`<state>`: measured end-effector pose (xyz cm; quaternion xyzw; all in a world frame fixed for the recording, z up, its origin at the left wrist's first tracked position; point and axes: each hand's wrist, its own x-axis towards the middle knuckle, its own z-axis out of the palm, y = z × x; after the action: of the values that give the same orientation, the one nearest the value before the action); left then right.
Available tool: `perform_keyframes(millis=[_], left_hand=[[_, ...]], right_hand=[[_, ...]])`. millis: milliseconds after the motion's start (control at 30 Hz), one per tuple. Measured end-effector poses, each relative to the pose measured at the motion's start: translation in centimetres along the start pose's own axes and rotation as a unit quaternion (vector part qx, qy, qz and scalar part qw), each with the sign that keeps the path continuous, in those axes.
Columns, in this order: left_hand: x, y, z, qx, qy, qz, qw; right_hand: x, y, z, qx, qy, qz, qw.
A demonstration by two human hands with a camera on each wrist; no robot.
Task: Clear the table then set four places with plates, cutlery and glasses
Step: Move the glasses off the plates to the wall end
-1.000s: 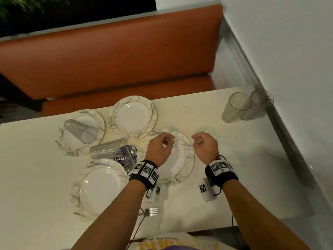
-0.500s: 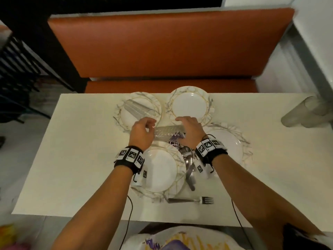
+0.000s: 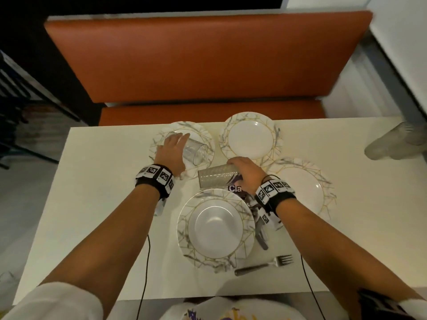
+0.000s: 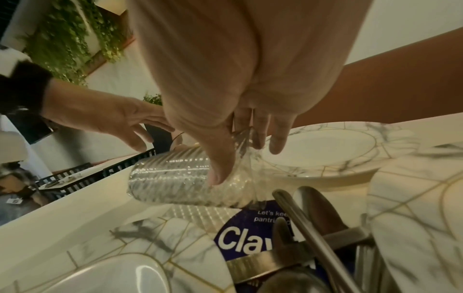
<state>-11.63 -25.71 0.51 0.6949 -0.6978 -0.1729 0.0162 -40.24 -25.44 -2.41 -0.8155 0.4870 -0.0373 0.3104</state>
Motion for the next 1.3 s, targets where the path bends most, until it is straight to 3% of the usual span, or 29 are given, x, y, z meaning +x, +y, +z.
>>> perform_keyframes(millis=[133,333,533,667,800,1000,1133,1300], left_hand=[[2.1,0.0,-0.4,0.080,-0.062,0.022,0.995],[3.6,0.0,1.0,0.123,-0.078,0.053,0.988],[3.1,0.9,1.5,0.105,0.006,0.064,0.992],[2.5,3.3,-0.1,0.080,0.092,0.070,0.990],[1.5,8.8,-1.5,0.001,0.127,0.081,0.989],[-0.1,20.6,0.3,-0.193,0.094,0.053,0.975],[-0.3,29.7,3.0,-0.292,0.054,0.064,0.953],[0.2,40.6,7.0,-0.354,0.012,0.074,0.932]], right_hand=[[-0.5,0.4,-0.6,0.048,0.012,0.007,0.999],[-1.8,0.7,-2.5,0.089,0.012,0.041,0.995],[-4.1,1.8,-5.5,0.208,0.033,0.092,0.973],[-5.7,3.7,-7.1,0.279,0.119,0.124,0.945],[-8.1,6.0,-9.1,0.365,0.195,0.160,0.896],[-13.2,12.1,-11.6,0.421,0.261,0.212,0.842],[-18.1,17.2,-14.3,0.354,0.289,0.241,0.856],[-23.5,24.1,-16.8,0.151,0.342,0.237,0.897]])
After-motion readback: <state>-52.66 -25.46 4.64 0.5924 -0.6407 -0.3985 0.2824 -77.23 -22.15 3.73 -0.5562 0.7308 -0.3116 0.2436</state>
